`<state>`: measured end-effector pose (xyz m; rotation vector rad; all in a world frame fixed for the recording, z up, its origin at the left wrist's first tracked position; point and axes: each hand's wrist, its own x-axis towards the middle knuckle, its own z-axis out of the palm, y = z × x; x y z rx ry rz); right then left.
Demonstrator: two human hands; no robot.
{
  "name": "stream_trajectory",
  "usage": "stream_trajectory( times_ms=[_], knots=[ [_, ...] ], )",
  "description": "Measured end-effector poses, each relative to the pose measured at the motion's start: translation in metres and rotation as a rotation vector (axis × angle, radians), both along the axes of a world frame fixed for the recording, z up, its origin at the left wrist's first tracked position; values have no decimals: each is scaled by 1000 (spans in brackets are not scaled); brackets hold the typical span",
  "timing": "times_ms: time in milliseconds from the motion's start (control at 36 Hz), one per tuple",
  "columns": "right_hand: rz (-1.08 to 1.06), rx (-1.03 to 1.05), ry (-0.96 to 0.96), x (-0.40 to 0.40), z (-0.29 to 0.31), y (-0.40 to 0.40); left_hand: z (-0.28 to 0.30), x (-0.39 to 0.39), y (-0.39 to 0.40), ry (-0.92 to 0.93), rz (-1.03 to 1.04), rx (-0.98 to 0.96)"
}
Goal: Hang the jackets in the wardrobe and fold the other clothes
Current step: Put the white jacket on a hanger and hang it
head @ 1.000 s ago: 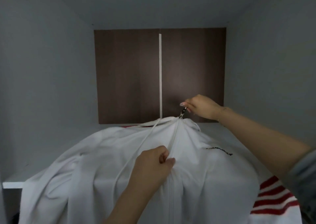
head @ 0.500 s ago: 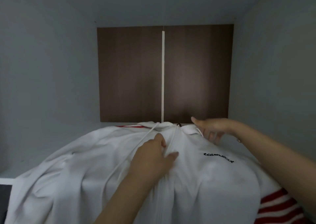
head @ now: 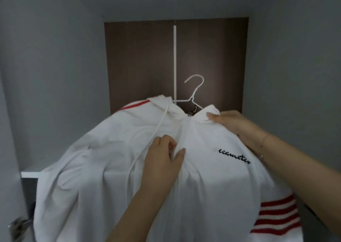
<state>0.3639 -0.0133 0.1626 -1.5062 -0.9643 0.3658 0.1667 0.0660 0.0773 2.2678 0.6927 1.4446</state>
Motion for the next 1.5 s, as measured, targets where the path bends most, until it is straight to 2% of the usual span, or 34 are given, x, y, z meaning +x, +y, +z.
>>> stream_trajectory(
  times_ms=[111,278,528,667,778,833,917,972,1028,1083,1278,1361,1444,1500],
  knots=[
    [48,156,7,-40,-2,-38,2,-16,-14,-47,-84,-73],
    [84,237,208,-104,-20,-86,-2,-48,-40,15,-198,-49],
    [-23,198,296,-167,-83,-149,-70,-103,-80,-43,-284,-62],
    [133,68,508,-196,-125,-181,-118,-133,-104,-40,-303,-125],
    [206,-81,580,-214,-157,-193,-142,-153,-113,-86,-433,-269],
    [198,-95,606,-223,-171,-195,-154,-160,-114,-76,-530,-408],
    [136,-87,601,-239,-192,-194,-173,-165,-116,-44,-619,-758],
    [64,-91,513,-249,-207,-192,-185,-165,-119,-40,-720,-1015],
    [12,-97,414,-258,-223,-189,-198,-162,-121,-38,-823,-1157],
    [8,-99,373,-267,-238,-187,-210,-160,-123,-40,-838,-1239],
    [-51,-150,308,-281,-275,-181,-234,-144,-120,-135,-659,-1531],
    [-71,-137,342,-280,-284,-179,-242,-135,-113,-109,-634,-1503],
    [-108,-101,397,-277,-292,-179,-246,-133,-106,-206,-574,-1578],
    [-119,-102,413,-275,-298,-177,-247,-135,-100,-203,-528,-1529]
  ],
)
